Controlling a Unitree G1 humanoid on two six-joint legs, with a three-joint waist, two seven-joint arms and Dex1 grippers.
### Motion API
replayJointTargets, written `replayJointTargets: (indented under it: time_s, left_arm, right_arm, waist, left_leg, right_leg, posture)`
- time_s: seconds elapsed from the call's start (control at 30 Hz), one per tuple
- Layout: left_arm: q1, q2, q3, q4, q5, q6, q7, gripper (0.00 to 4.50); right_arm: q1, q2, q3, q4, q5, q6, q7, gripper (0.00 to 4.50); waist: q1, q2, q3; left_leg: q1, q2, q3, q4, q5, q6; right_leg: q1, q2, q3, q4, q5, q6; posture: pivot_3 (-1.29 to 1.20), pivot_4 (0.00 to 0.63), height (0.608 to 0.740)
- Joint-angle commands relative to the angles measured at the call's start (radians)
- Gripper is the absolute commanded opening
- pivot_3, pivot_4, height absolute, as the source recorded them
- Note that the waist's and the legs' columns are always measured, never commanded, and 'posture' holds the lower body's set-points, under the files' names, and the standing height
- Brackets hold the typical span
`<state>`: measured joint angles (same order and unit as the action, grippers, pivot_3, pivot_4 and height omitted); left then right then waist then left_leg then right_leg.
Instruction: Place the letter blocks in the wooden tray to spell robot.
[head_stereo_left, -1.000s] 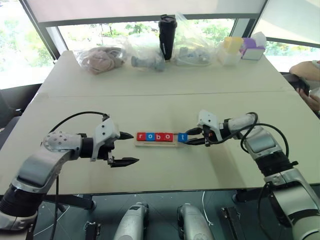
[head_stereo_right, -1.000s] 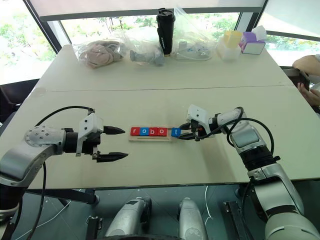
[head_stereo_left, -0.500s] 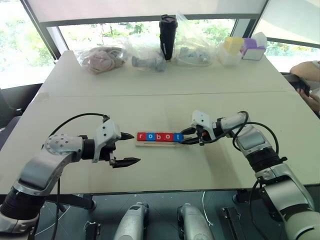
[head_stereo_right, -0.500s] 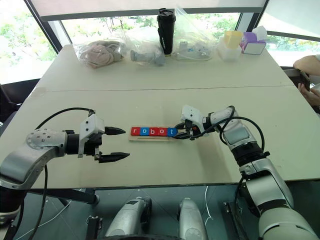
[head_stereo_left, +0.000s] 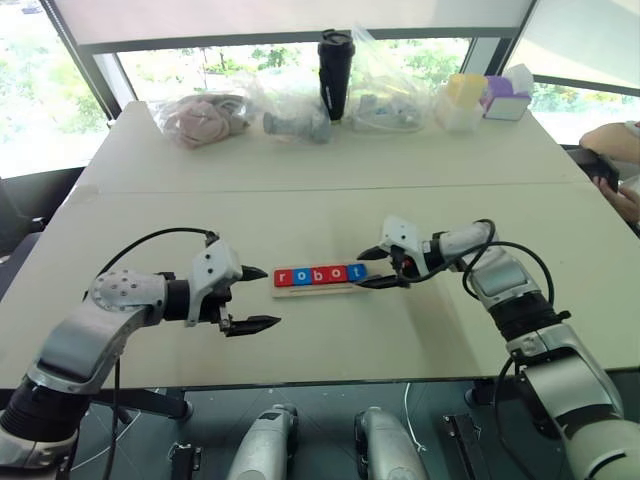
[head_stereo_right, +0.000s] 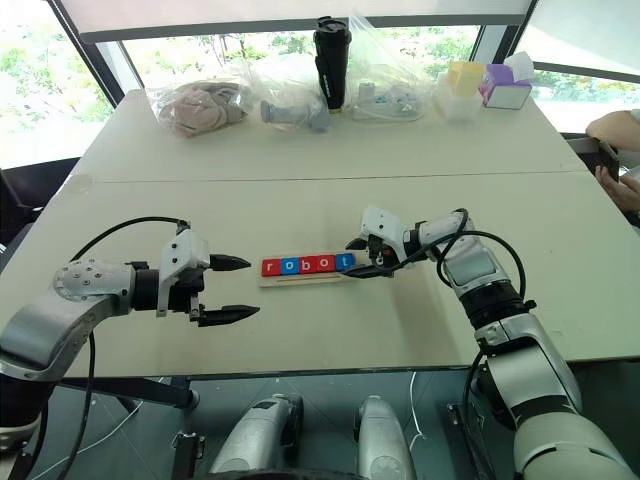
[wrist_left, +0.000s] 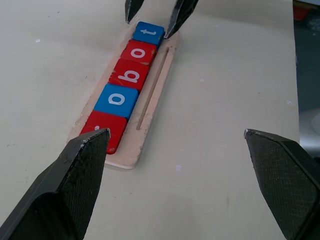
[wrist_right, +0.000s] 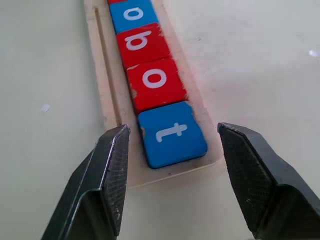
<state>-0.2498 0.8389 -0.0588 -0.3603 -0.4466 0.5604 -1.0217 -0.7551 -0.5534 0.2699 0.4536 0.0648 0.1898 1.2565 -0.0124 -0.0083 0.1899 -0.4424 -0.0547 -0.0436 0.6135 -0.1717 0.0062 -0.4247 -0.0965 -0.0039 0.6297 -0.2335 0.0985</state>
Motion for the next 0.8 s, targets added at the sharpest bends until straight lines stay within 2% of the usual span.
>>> replayJointTargets:
  time_s: [0.03,0.23,0.37,0.63,0.8]
  left_arm:
    - [-0.014,-0.001,0.022,-0.01,-0.003,-0.018,-0.003,4.5]
    - [-0.011,0.002,0.031,-0.009,-0.006,-0.019,-0.004,4.5]
    - [-0.009,-0.009,0.103,-0.005,-0.072,0.022,0.013,4.5]
    - [0.098,0.043,0.234,0.002,-0.113,0.077,0.021,4.5]
    - [0.194,0.035,0.314,0.022,-0.129,0.087,0.04,4.5]
  right_arm:
    - [-0.023,0.002,-0.047,-0.071,0.035,0.004,-0.012,3.01]
    - [0.013,-0.018,-0.112,-0.171,0.083,0.081,-0.056,3.01]
    - [0.073,-0.03,-0.201,-0.253,0.127,0.169,-0.151,3.01]
    - [0.383,-0.142,-0.353,-0.695,0.27,0.457,-0.241,3.01]
    - [0.566,-0.142,-0.464,-0.881,0.346,0.616,-0.36,3.01]
  waist:
    - [0.0,0.0,0.0]
    - [0.001,0.0,0.0]
    - [0.003,0.0,0.0]
    - [0.0,0.0,0.0]
    - [0.001,0.0,0.0]
  left_leg:
    - [0.0,0.0,0.0,0.0,0.0,0.0]
    - [0.0,0.0,0.0,0.0,0.0,0.0]
    - [0.0,0.0,0.0,0.0,0.0,0.0]
    - [0.0,0.0,0.0,-0.001,0.0,0.0]
    - [0.0,0.002,0.0,-0.001,-0.002,-0.002]
  right_leg:
    - [0.0,0.0,0.0,0.0,0.0,0.0]
    - [0.0,0.0,0.0,0.0,0.0,0.0]
    - [0.0,0.0,0.0,0.0,0.0,0.0]
    - [-0.001,-0.003,0.001,0.0,0.0,0.0]
    - [-0.001,-0.003,0.002,0.0,-0.001,-0.001]
  posture:
    - [0.0,0.15,0.74]
    - [0.0,0.15,0.74]
    - [0.0,0.15,0.74]
    - [0.0,0.15,0.74]
    - [0.0,0.15,0.74]
